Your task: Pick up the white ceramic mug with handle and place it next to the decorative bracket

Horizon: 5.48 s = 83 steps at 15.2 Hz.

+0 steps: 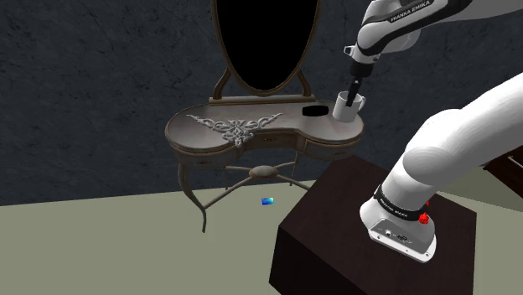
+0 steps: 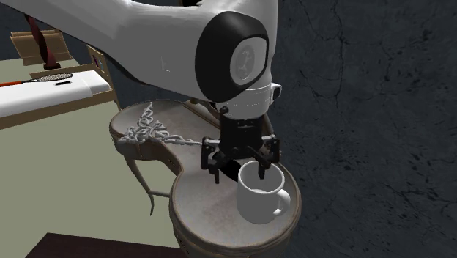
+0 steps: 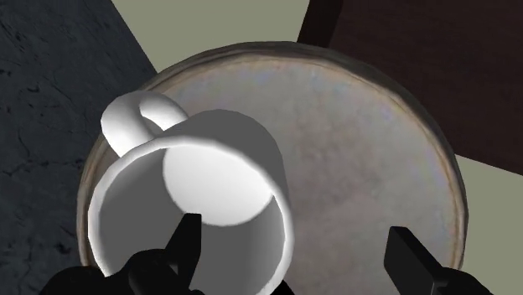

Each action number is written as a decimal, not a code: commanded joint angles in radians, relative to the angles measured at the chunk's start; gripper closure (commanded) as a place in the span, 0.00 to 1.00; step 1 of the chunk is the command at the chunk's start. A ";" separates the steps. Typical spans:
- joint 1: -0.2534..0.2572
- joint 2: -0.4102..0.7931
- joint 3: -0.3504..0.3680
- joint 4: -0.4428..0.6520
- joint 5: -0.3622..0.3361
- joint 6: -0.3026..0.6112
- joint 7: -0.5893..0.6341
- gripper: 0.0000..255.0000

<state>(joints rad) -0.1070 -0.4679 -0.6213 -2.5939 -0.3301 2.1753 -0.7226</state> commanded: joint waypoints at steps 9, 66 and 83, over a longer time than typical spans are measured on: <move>0.013 0.076 -0.043 -0.040 0.005 0.114 -0.019 0.00; 0.117 0.006 0.252 0.322 0.159 -0.346 0.203 1.00; 0.171 0.133 0.301 0.258 0.212 -0.166 0.293 1.00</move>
<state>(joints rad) 0.0645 -0.3374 -0.3192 -2.3241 -0.1178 1.9943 -0.4292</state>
